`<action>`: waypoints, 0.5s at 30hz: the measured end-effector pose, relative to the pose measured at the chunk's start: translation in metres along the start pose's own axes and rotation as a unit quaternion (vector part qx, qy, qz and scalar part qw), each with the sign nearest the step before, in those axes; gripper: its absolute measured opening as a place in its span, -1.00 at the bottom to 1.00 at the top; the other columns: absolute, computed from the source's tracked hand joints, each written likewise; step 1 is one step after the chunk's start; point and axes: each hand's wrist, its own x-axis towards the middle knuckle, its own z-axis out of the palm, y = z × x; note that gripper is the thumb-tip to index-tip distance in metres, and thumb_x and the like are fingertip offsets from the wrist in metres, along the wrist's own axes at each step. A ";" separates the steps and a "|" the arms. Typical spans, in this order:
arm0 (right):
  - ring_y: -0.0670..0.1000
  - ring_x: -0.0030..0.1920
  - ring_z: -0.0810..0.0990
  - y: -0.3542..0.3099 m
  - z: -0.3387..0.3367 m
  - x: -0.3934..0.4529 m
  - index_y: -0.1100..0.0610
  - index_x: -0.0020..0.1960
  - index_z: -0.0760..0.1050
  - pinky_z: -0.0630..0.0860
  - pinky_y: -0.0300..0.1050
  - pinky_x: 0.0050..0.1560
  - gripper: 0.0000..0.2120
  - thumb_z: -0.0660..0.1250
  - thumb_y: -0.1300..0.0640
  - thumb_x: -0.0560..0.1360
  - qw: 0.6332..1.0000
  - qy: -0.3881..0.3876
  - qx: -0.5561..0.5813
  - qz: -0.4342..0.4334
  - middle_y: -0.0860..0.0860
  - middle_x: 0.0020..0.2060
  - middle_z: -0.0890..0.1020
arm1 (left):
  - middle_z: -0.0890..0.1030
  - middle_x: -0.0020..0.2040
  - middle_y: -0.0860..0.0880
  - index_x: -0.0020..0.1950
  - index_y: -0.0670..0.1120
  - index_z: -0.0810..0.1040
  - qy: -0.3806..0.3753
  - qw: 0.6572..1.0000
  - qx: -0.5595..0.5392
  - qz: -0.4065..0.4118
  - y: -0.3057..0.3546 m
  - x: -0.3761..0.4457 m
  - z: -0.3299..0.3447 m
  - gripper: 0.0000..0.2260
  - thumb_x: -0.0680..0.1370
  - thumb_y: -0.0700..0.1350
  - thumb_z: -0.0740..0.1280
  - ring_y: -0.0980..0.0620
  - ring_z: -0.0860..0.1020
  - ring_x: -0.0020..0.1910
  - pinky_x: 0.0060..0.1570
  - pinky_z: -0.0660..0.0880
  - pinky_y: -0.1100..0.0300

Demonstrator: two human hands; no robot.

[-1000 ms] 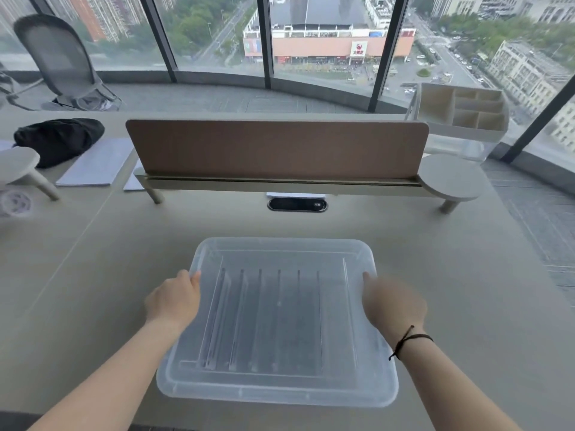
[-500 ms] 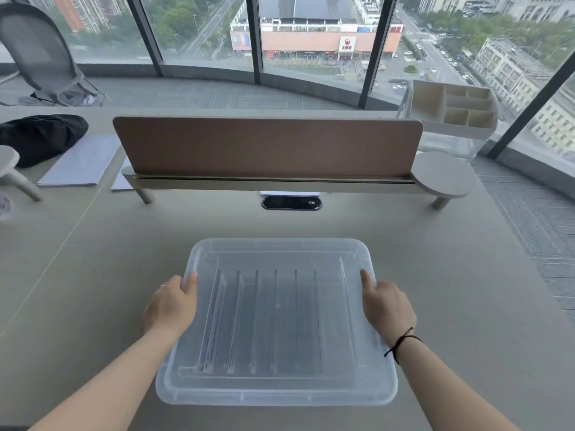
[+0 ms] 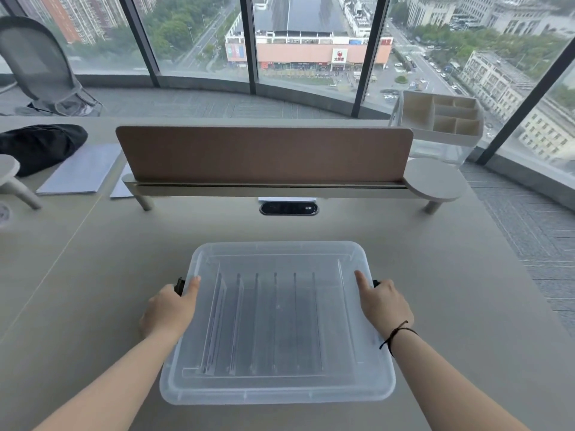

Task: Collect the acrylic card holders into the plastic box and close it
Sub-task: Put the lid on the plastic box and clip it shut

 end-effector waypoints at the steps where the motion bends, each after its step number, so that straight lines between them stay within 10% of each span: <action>1: 0.07 -0.24 0.55 -0.001 -0.002 -0.002 0.12 -0.12 0.40 0.44 -0.08 -0.24 -0.43 0.06 -0.41 0.42 1.000 0.019 -0.009 -0.014 -0.01 -0.27 0.57 | 0.55 -0.36 -0.08 -0.31 -0.10 0.40 -0.002 1.000 -0.007 0.013 0.001 -0.001 -0.003 -0.44 0.50 0.39 0.10 -0.14 0.54 -0.32 -0.27 0.46 0.07; 6: 0.09 -0.24 0.48 -0.001 -0.003 -0.015 0.13 -0.09 0.33 0.33 -0.05 -0.29 -0.69 0.17 -0.13 0.55 0.996 0.012 0.060 -0.057 0.04 -0.19 0.52 | 0.43 -0.47 -0.05 -0.36 -0.10 0.29 -0.036 0.996 -0.054 0.060 0.001 -0.005 -0.011 -0.57 0.59 0.14 0.22 -0.11 0.45 -0.42 -0.39 0.28 0.12; 15: 0.06 -0.24 0.50 0.002 -0.001 -0.009 0.16 -0.10 0.39 0.39 -0.06 -0.23 -0.73 0.19 -0.07 0.56 0.990 -0.060 0.130 -0.014 0.04 -0.21 0.55 | 0.56 -0.07 -0.19 0.09 -0.18 0.40 -0.070 0.995 -0.067 0.026 0.006 -0.013 -0.002 -0.70 0.64 0.06 0.11 -0.23 0.52 -0.09 -0.11 0.43 -0.04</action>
